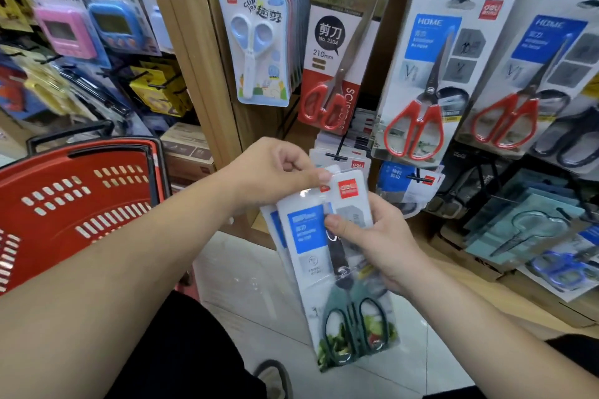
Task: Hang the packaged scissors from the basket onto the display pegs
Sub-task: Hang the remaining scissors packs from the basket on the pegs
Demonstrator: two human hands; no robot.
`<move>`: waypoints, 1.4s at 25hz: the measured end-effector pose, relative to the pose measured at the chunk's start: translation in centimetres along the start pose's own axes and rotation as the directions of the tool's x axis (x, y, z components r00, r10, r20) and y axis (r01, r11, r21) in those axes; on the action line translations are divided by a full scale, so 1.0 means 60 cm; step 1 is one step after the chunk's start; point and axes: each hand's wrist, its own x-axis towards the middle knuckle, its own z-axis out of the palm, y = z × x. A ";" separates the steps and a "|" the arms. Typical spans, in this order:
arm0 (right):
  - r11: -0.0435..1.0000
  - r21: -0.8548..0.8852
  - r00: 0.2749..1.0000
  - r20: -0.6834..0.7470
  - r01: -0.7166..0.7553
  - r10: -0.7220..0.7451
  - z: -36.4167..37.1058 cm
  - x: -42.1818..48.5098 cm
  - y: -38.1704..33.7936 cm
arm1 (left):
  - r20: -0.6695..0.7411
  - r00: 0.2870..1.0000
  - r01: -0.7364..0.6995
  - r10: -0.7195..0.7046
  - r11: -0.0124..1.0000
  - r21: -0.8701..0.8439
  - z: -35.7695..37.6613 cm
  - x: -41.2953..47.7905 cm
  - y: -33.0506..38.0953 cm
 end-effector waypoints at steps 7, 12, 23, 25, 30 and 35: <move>0.954 0.272 0.986 -0.069 -0.126 0.150 0.010 0.040 0.014 | 0.269 0.948 0.263 -0.169 0.891 -0.369 -0.029 0.008 -0.105; 0.940 0.323 0.981 -0.113 -0.112 0.156 0.028 0.048 0.016 | 0.165 0.972 0.227 -0.170 0.864 -0.449 -0.036 0.019 -0.111; 0.942 0.309 0.942 -0.258 -0.130 0.215 0.043 0.056 0.009 | 0.152 0.964 0.267 -0.220 0.811 -0.520 -0.045 0.012 -0.118; 0.926 0.324 0.948 -0.182 -0.194 0.262 0.044 0.056 0.003 | 0.166 0.962 0.273 -0.218 0.797 -0.539 -0.046 0.008 -0.121; 0.986 0.166 0.973 -0.221 -0.032 0.069 0.045 0.053 0.009 | 0.185 0.953 0.303 -0.241 0.777 -0.552 -0.064 0.003 -0.146; 0.992 -0.101 0.968 -0.228 0.080 -0.101 0.040 0.031 -0.003 | -0.092 0.964 0.218 -0.248 0.941 -0.258 -0.049 0.025 -0.171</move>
